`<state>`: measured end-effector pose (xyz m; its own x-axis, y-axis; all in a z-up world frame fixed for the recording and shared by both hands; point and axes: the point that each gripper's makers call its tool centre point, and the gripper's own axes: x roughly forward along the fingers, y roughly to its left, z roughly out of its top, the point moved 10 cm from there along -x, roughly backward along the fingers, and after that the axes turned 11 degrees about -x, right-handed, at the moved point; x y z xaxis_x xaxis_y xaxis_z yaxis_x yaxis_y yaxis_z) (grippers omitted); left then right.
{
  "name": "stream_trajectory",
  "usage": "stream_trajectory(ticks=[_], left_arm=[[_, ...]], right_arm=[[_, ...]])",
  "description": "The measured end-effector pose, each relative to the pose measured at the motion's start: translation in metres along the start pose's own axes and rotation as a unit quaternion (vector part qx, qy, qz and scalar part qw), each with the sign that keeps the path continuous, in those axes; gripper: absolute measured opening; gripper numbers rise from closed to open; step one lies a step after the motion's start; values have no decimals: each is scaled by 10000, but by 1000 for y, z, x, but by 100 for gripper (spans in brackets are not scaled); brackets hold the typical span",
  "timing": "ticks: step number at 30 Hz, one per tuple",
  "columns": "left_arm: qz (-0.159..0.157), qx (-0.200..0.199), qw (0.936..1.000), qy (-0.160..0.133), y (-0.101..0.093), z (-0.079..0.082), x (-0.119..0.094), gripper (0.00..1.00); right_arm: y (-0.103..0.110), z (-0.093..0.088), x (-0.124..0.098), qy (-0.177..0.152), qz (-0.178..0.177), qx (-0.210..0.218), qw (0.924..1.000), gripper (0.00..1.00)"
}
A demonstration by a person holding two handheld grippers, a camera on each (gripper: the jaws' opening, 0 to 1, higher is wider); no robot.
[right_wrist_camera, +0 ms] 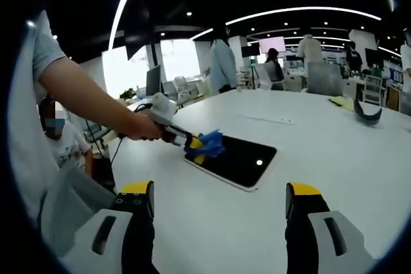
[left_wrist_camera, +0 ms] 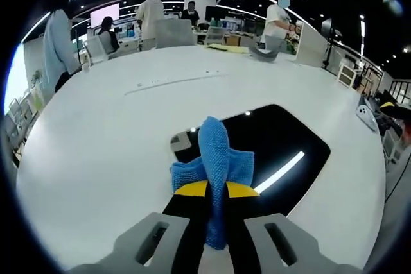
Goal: Wipe the mirror surface with the cleaning cloth until all visible marks leave the cleaned area.
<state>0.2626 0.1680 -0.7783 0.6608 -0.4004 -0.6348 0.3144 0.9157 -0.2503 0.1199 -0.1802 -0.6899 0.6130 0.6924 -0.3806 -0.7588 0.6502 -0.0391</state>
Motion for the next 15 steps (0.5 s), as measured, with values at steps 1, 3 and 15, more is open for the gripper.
stream_trajectory(ticks=[1, 3, 15], left_arm=[[9, -14, 10000, -4, -1, -1, -1, 7], [16, -25, 10000, -15, -2, -2, -3, 7], [48, -55, 10000, -18, -4, -9, -9, 7]], right_arm=[[0, 0, 0, 1, 11, 5, 10000, 83], [1, -1, 0, 29, 45, 9, 10000, 82], [3, -6, -4, 26, 55, 23, 10000, 82]])
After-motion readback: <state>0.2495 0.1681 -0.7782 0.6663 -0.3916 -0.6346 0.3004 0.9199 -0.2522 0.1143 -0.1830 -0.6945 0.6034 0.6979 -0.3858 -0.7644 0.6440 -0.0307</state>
